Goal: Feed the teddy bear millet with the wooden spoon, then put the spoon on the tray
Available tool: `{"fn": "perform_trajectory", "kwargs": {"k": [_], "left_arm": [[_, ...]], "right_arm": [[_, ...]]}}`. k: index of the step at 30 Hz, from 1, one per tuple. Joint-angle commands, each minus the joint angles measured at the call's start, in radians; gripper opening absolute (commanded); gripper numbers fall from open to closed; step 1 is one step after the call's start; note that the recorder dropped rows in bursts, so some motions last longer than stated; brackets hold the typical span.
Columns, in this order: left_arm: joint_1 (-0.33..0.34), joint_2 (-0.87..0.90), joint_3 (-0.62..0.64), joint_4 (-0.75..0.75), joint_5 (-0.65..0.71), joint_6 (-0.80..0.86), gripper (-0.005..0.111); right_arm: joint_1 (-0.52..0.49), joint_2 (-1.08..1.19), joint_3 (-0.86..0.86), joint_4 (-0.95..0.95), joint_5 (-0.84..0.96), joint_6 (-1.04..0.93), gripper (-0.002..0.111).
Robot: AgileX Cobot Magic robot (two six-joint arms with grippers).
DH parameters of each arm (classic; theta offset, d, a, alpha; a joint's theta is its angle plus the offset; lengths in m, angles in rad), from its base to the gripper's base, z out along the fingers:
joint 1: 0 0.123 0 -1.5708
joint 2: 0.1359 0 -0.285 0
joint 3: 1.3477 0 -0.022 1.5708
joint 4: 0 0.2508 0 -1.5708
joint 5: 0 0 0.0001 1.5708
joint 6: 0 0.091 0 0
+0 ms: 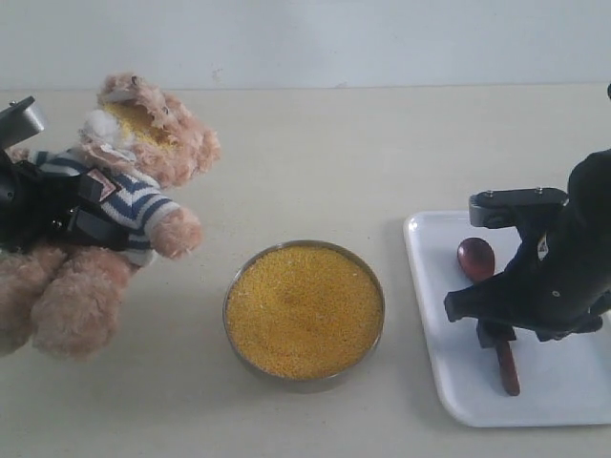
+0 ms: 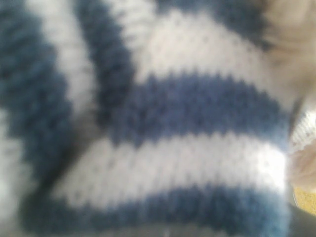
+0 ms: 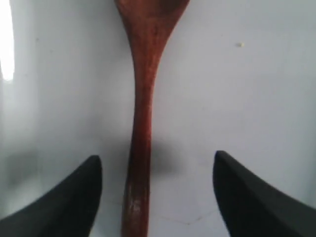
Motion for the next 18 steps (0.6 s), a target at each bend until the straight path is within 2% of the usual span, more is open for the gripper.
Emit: {"fn": "perform_trajectory", "kwargs": {"k": [1,7,13,18], "left_arm": [[-0.001,-0.005,-0.002,-0.025,-0.027,-0.004,0.004],[-0.001,0.025,-0.002,-0.028,-0.054,-0.004,0.004],[-0.001,0.103,-0.004,-0.064,-0.094,-0.004,0.004],[-0.001,0.145,-0.004,-0.088,-0.164,-0.004,0.004]], "right_arm": [[-0.004,-0.009,0.002,-0.009,0.0,0.035,0.078],[-0.004,-0.144,0.003,-0.002,0.01,0.074,0.078],[-0.004,-0.421,0.041,0.021,-0.007,0.116,0.078],[-0.004,-0.661,0.067,0.072,0.092,0.069,0.078]]}}
